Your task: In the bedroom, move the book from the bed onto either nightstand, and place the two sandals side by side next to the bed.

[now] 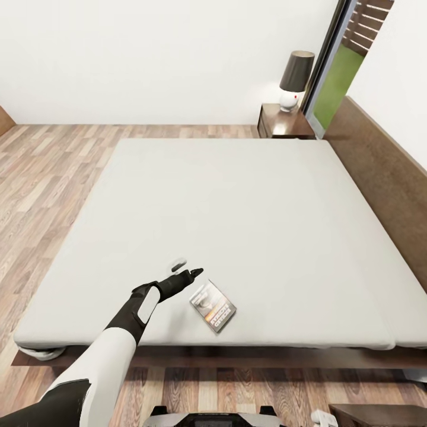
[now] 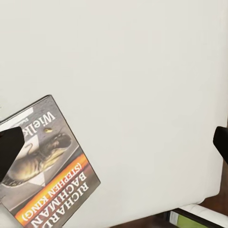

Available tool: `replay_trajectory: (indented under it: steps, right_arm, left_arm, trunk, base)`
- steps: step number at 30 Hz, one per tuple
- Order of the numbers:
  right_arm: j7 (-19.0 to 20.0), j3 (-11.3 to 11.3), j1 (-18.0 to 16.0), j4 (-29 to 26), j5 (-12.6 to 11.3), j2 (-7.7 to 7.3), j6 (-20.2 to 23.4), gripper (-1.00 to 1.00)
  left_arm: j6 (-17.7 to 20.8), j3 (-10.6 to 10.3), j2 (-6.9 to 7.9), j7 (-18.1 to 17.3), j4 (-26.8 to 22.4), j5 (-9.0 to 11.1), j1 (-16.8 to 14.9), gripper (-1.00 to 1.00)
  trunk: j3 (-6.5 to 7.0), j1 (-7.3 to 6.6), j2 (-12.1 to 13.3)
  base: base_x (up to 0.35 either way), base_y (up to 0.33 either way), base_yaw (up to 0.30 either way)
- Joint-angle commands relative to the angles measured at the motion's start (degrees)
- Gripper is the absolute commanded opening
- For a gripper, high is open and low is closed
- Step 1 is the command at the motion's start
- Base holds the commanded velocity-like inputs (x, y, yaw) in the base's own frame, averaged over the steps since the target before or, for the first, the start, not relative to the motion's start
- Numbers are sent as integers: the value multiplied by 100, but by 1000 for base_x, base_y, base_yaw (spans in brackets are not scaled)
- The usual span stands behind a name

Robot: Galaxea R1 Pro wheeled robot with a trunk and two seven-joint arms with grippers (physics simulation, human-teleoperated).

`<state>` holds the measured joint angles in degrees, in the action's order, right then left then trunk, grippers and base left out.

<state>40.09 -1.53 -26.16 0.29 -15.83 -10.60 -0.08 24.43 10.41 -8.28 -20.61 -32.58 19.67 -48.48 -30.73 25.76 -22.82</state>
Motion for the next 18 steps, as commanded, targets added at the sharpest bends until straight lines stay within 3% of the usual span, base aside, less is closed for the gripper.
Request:
replay_trajectory:
  steps: [1, 13, 18]
  right_arm:
    - [24, -12, -3, 6, -7, -2, -1, 100]
    - [23, -12, -3, 4, -7, -3, -1, 100]
    - [25, -12, -3, 2, -7, -3, -1, 100]
  left_arm:
    - [50, 40, -7, -15, -2, 28, -4, 100]
    - [50, 42, -7, -20, -2, 28, -4, 100]
    - [51, 40, -7, -22, -2, 28, -4, 100]
  trunk:
    - [-17, 3, -9]
    - [-89, 3, -9]
    - [-181, 112, -210]
  base:
    - [3, 0, 0]
    - [0, 0, 0]
    - [0, 0, 0]
